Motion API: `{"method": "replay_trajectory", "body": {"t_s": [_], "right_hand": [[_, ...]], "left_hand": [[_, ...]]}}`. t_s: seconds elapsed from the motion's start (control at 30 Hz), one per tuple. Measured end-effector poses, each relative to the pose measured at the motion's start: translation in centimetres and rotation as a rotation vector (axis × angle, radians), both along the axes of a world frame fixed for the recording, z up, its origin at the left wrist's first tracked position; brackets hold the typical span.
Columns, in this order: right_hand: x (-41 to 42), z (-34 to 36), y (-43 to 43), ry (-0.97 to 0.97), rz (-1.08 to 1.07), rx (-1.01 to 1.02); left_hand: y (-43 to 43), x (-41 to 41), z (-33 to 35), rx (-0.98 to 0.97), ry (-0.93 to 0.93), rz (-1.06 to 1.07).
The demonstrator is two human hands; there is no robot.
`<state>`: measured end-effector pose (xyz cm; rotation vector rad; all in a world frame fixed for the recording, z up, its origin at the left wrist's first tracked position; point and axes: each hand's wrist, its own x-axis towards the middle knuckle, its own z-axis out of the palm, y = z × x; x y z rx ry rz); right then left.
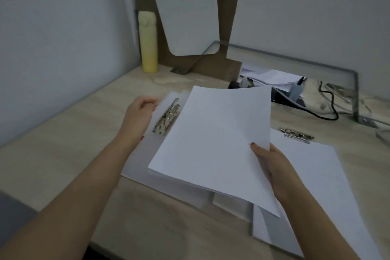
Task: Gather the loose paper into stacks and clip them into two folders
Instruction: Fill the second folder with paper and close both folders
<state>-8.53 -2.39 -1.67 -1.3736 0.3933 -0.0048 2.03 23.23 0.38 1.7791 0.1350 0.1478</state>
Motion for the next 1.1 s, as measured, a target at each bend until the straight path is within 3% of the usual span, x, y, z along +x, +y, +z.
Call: {"method": "replay_trajectory", "body": {"t_s": [0.1,0.33,0.6,0.83,1.1], "right_hand": [[1.0,-0.8,1.1,0.030,-0.006,-0.023],[2.4,-2.2,3.0,0.054,-0.062,0.000],[2.9,-3.0,4.1,0.051,-0.068,-0.038],[2.5,-3.1,4.2,0.039,-0.064,-0.032],[2.3,-3.3,3.9,0.069,-0.063,-0.065]], "left_hand": [[1.4,1.8,-1.2,0.102,0.157,-0.096],[0.7,3.7,-1.4,0.059,0.398,-0.290],[0.3,4.7,-1.5,0.084,0.396,-0.354],[0.1,4.7,-1.6,-0.215,0.402,-0.307],[1.2,4.6,-1.9,-0.279,0.333,-0.380]]}}
